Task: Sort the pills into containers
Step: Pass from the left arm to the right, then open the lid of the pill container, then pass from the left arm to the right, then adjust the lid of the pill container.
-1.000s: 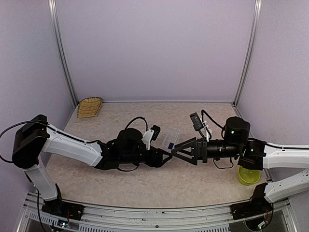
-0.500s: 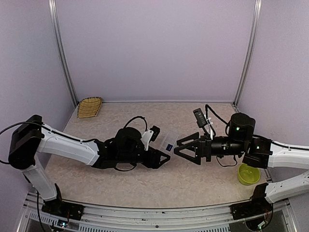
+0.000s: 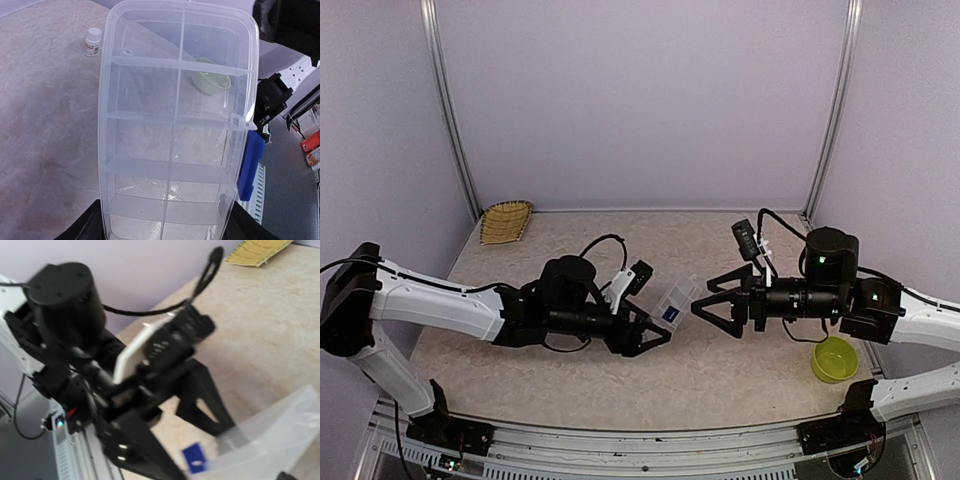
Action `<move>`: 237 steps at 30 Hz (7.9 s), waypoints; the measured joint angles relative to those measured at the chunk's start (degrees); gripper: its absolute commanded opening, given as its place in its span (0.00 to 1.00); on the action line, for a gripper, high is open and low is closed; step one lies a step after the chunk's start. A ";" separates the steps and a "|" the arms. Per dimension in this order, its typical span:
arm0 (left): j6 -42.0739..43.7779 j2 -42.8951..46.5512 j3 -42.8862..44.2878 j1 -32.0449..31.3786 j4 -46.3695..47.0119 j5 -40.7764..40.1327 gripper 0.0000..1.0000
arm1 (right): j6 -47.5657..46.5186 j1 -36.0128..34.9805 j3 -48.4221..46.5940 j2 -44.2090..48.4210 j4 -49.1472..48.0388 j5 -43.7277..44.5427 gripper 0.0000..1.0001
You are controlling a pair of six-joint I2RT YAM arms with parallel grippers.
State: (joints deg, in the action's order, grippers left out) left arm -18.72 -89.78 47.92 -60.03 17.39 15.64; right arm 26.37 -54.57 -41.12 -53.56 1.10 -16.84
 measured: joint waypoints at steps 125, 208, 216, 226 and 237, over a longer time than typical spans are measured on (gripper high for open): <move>4.81 3.30 2.27 -1.14 0.15 20.20 0.00 | -7.48 5.46 7.76 -5.11 -7.58 -15.17 0.59; 8.35 4.85 4.33 -1.27 -10.23 15.87 0.32 | -9.07 12.26 2.67 -20.33 5.38 -28.44 0.18; 8.74 4.63 5.07 -1.31 -10.62 13.55 0.99 | -8.92 12.26 2.62 -20.24 5.46 -28.09 0.17; 9.81 9.53 5.11 -3.19 -15.17 -1.27 0.99 | -6.95 12.26 2.19 -19.89 5.84 -26.60 0.17; 12.96 2.91 12.13 -12.90 -24.28 -17.94 0.99 | -4.33 12.26 0.50 -19.37 5.99 -25.70 0.17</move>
State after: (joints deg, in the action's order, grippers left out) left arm -5.76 -86.87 60.05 -72.93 -6.90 -2.31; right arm 22.04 -42.30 -40.62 -72.93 7.09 -42.54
